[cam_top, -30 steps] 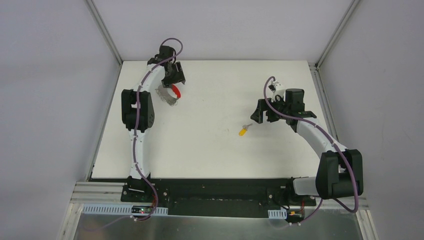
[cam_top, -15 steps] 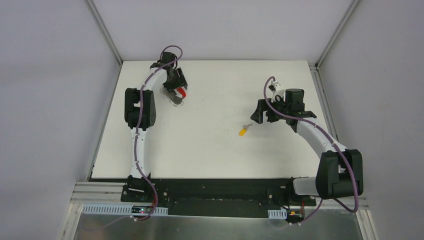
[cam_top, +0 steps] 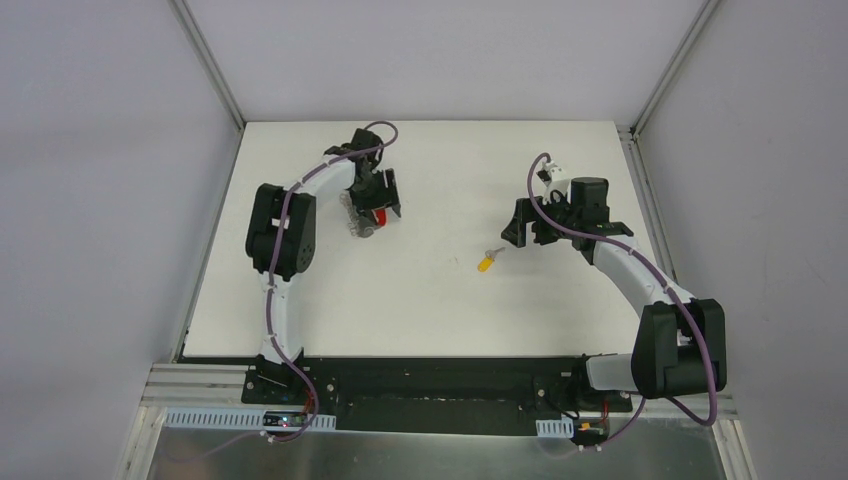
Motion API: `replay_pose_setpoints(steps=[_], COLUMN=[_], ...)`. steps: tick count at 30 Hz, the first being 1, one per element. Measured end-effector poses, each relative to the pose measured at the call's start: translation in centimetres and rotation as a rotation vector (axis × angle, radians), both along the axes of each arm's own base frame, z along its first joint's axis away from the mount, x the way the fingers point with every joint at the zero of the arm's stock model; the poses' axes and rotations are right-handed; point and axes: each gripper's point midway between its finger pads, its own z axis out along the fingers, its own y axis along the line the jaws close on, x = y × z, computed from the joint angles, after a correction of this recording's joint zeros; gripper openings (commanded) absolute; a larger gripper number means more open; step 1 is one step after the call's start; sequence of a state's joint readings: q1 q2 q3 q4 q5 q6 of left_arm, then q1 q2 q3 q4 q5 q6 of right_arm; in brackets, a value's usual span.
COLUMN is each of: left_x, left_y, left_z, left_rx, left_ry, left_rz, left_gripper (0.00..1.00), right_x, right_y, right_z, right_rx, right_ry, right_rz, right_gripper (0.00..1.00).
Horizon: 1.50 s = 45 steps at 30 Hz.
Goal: Put the keys on the keyring
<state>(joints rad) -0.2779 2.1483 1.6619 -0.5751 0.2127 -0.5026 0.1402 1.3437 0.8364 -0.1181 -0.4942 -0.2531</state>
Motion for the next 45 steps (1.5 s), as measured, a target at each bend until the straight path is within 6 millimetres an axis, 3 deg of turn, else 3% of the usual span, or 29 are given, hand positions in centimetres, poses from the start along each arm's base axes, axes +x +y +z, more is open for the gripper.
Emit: replay_pose_setpoints(steps=[8,13,16,18,22,29,33,39,45], left_x=[-5.8,-12.1,-15.6,-16.9,-15.8,-10.5,-8.5,-8.0,-8.6], left_y=[-6.1,-11.4,-13.2,-13.3,-11.4,-6.1,-3.4,-0.9,0.4], left_z=[-0.2,-0.1,0.0,0.0,0.8,5.8,6.7,6.7,9.3], left_rx=[-0.039,-0.038,-0.023,-0.007,0.072,0.194,0.215,0.223,0.214], left_ry=[0.056,0.061,0.054,0.051,-0.013,-0.220,-0.273,-0.320,-0.493], left_rz=[-0.220,-0.483,-0.625,-0.685,-0.709,-0.603,-0.525,-0.482,-0.459], left_gripper=[0.66,0.68,0.69,0.69,0.70,0.70,0.71,0.74,0.80], right_x=[0.0,0.1,0.1,0.1,0.1,0.0,-0.1,-0.2,-0.2], right_y=[0.0,-0.1,-0.2,-0.2,-0.2,-0.1,0.1,0.2,0.2], right_z=[0.3,0.3,0.3,0.4,0.9,1.4,1.7,1.8,1.9], right_rx=[-0.001,-0.007,-0.010,-0.010,-0.009,-0.002,0.006,0.010,0.011], right_ry=[-0.012,-0.014,-0.017,-0.022,-0.038,-0.051,-0.058,-0.061,-0.063], right_rz=[0.001,-0.001,0.001,0.002,0.003,0.009,0.016,0.021,0.021], right_gripper=[0.98,0.98,0.98,0.98,0.98,0.98,0.98,0.98,0.98])
